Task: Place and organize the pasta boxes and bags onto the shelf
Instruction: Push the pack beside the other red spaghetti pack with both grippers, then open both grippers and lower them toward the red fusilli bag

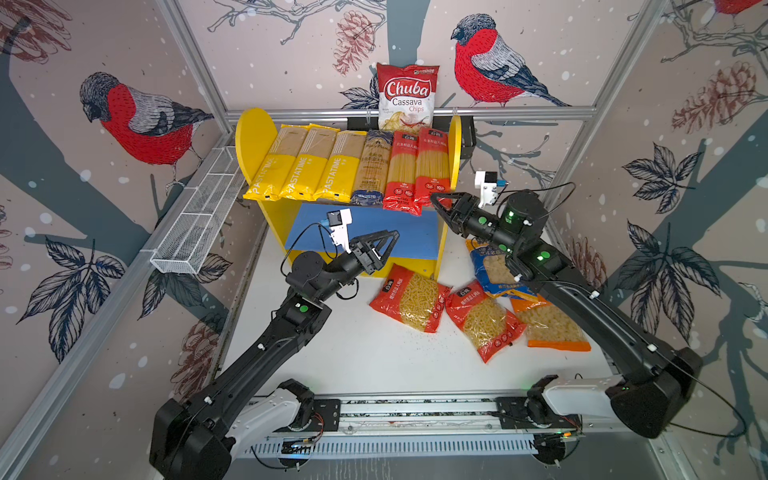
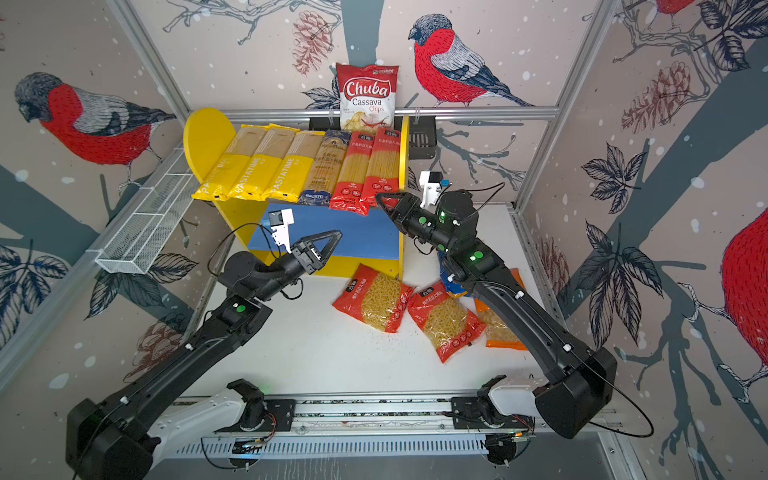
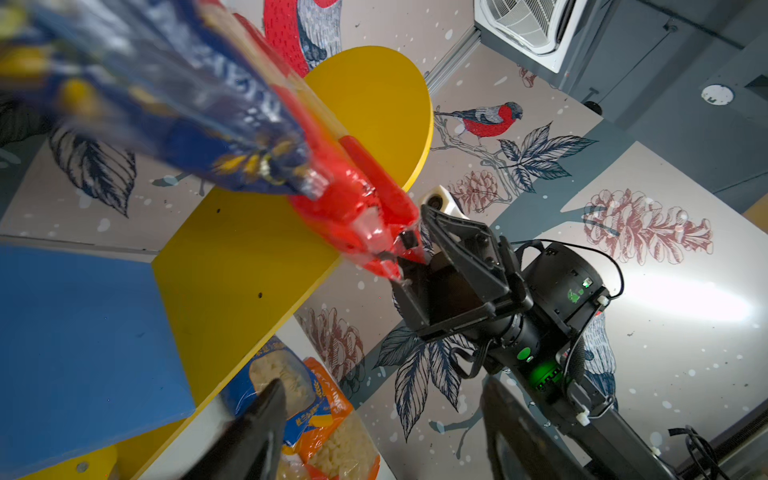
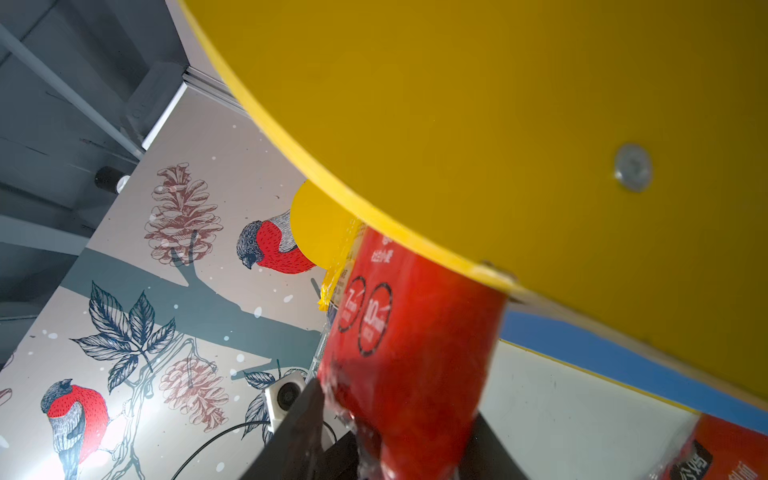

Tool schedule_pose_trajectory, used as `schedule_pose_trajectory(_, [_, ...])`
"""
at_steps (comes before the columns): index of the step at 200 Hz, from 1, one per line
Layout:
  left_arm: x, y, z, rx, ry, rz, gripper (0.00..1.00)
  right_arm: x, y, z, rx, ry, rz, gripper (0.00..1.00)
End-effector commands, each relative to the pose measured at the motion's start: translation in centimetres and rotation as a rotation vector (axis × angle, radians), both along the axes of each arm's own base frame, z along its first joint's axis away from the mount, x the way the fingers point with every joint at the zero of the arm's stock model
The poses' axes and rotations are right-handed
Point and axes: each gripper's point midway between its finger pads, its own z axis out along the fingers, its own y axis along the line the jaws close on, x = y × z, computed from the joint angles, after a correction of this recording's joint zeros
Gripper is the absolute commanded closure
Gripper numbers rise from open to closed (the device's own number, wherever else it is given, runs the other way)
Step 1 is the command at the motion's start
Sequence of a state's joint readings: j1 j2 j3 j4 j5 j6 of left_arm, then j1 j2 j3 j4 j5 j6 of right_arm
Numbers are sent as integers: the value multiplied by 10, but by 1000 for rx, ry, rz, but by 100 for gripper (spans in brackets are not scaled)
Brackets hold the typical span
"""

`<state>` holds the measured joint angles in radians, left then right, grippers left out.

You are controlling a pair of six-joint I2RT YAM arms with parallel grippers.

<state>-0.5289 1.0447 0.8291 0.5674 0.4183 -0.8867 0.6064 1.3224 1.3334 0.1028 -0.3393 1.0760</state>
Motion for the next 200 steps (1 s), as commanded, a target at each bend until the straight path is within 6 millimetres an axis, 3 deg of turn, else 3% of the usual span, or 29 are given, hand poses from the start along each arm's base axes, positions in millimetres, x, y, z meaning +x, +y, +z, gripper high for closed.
schedule_pose_trajectory(1, [1,-7,25,-36,-85,-13,26,4,-1,18,44,-47,-20,57])
schedule_pose_trajectory(27, [19,-16,26,-24,-78,-2,30,3,-11,20,44,-58,-56,78])
schedule_pose_trajectory(56, [36,-24,26,-17,-71,9,34,6,-28,9,37,-27,-111,88])
schedule_pose_trajectory(63, [40,-27,21,-10,-60,7,35,8,-31,5,43,-17,-117,89])
schedule_pose_trajectory(69, [41,-28,32,-22,-82,5,36,9,-32,2,48,-16,-120,88])
schedule_pose_trajectory(73, [42,-29,34,-25,-86,4,36,3,-37,12,65,-37,-119,88])
schedule_pose_trajectory(84, [45,-32,37,-26,-89,-2,39,1,-38,16,66,-45,-118,84])
schedule_pose_trajectory(140, [59,-38,46,-16,-106,-1,54,-2,-28,15,59,-62,-61,67])
schedule_pose_trajectory(160, [61,-38,40,-1,-97,2,57,-3,-25,12,55,-67,-46,67])
schedule_pose_trajectory(177, [61,-38,38,3,-96,-2,57,-4,-26,14,54,-78,-45,72])
schedule_pose_trajectory(181, [61,-38,38,4,-97,-4,57,3,-22,6,41,-61,-47,74])
schedule_pose_trajectory(200, [60,-38,40,8,-100,-2,52,9,-18,3,38,-59,-47,80])
